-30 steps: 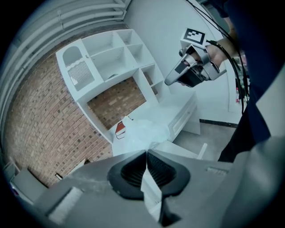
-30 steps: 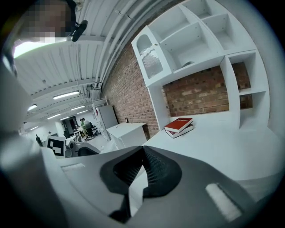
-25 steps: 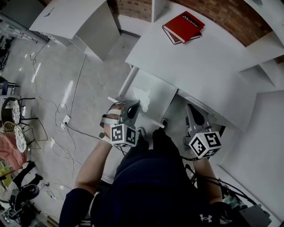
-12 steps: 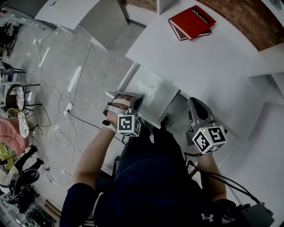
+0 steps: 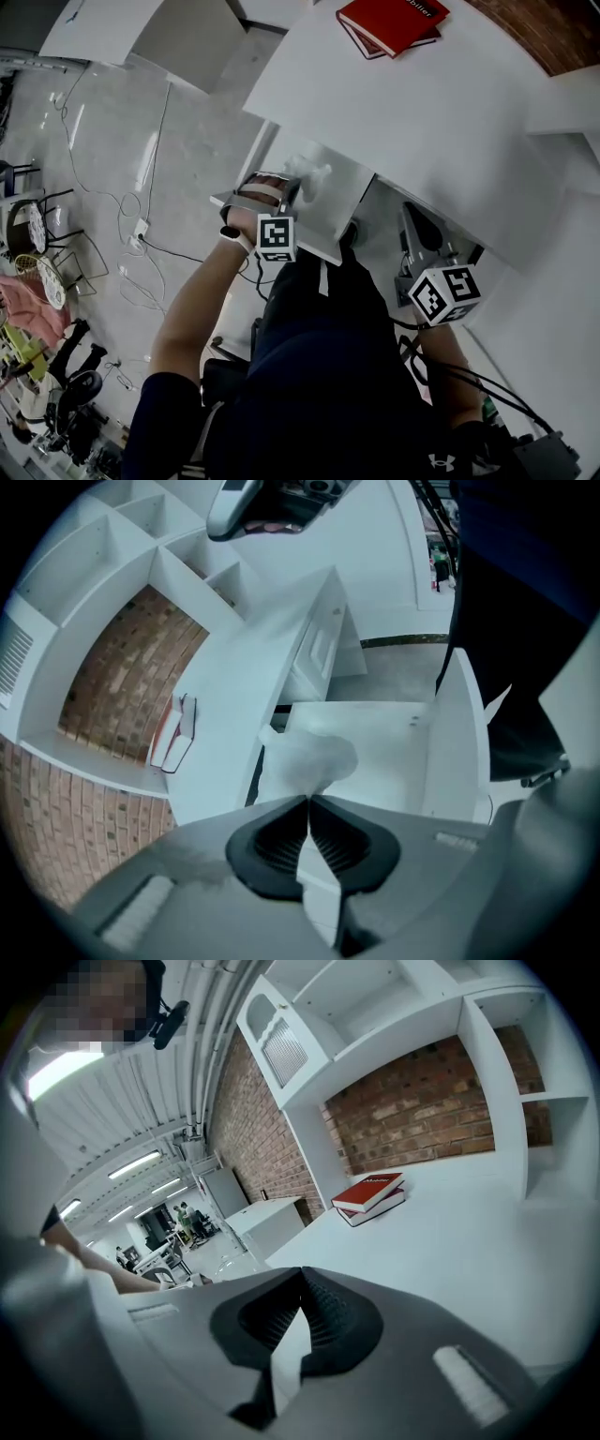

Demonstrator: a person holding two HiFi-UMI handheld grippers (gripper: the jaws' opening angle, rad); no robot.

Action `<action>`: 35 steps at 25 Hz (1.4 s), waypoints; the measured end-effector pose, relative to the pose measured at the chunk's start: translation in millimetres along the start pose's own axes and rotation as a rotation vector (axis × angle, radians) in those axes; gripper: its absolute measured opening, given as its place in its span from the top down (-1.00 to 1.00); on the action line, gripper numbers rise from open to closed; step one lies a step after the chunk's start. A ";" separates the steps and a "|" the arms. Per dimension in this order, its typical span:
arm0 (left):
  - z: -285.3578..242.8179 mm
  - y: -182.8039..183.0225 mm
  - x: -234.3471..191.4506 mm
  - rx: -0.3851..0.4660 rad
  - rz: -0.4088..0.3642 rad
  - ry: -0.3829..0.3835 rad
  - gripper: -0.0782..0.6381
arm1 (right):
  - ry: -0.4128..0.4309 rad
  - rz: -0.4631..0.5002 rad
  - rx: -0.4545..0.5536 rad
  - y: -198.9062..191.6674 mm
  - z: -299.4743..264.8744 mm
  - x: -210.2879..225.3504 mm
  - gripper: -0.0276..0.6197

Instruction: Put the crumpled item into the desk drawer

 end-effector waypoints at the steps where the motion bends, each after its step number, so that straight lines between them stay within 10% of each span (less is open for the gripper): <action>1: -7.0 -1.6 -1.3 0.000 -0.007 -0.011 0.76 | -0.010 -0.006 -0.003 -1.3 -0.4 0.6 0.91; 35: -179.8 -17.7 15.3 -0.115 -0.065 -0.213 0.74 | -0.198 -0.144 -0.144 -46.4 -14.5 31.7 0.91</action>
Point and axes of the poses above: the fingertips, and each gripper's own axes: z backward along the fingers, x to its right, y out of its top, the point moved 9 cm from there along z, backward along the fingers, and after that the axes turned 8 degrees about -y, right-handed, at the moved point
